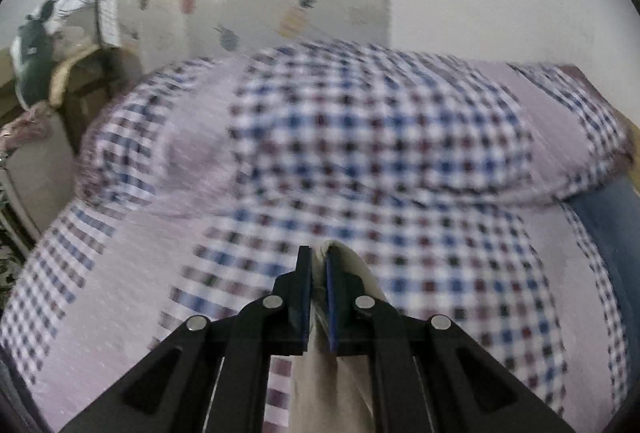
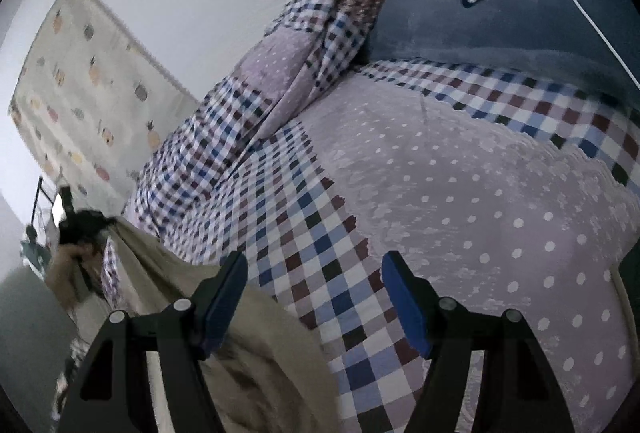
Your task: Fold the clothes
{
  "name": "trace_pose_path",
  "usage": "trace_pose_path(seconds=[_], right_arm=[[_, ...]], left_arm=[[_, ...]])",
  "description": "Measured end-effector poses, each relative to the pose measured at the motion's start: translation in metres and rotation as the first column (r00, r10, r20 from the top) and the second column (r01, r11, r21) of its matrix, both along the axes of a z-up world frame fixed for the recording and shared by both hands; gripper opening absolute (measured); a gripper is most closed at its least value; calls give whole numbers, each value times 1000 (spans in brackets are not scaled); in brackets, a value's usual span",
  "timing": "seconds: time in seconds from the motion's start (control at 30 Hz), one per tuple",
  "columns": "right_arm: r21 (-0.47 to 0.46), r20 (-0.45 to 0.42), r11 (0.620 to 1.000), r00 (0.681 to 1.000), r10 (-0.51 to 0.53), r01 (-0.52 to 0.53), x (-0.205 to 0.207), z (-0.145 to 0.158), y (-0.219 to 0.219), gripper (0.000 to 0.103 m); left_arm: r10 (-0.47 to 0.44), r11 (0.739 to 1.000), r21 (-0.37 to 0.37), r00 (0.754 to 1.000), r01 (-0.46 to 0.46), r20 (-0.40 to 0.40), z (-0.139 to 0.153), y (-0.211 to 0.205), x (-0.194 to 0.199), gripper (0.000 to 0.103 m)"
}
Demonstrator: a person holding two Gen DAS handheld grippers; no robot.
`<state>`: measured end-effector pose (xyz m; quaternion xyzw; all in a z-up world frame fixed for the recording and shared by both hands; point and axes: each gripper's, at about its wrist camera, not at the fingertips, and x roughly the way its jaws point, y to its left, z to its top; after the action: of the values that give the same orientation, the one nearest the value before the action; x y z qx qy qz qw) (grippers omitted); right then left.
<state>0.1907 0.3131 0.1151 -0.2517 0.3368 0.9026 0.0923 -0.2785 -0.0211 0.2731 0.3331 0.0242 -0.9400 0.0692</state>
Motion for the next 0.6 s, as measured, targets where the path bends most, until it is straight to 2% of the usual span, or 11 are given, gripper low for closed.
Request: trace_pose_path(seconds=[0.13,0.2,0.27,0.37,0.5,0.6], right_arm=[[44,22,998,999,38,-39,-9,-1,-12,73],[56,30,997,998,56,-58,-12,-2,-17,73],[66,36,995,997,73,-75,-15,-3,-21,73],[90,48,991,994,95,-99,-18,-3,-27,73],[89,49,989,992,116,-120,-21,-3,-33,73],[90,45,987,991,126,-130,-22,-2,-36,73]], left_arm=[[129,991,-31,989,-131,-72,29,-65,-3,5],[214,976,-12,972,-216,-98,37,-101,-2,5],[280,960,10,956,-280,-91,35,-134,-1,5],[303,952,34,953,-303,9,7,-173,-5,6],[308,932,168,945,-323,110,-40,-207,6,9],[268,917,268,954,-294,133,-63,-213,22,30]])
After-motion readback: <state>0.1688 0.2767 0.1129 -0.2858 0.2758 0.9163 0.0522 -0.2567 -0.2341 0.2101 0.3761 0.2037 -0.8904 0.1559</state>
